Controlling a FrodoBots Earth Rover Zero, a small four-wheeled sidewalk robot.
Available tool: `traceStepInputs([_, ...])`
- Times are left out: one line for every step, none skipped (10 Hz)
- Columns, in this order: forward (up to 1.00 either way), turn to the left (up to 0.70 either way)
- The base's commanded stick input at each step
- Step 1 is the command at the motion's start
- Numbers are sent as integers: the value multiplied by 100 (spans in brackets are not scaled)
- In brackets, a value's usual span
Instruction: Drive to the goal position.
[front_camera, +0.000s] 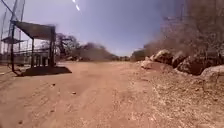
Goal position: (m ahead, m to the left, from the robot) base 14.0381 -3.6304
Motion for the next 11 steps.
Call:
traceStepInputs([100, 0])
traceStepInputs([100, 0])
traceStepInputs([100, 0])
traceStepInputs([100, 0])
traceStepInputs([100, 0])
traceStepInputs([100, 0])
traceStepInputs([100, 0])
traceStepInputs([100, 0])
traceStepInputs([100, 0])
traceStepInputs([100, 0])
traceStepInputs([100, 0])
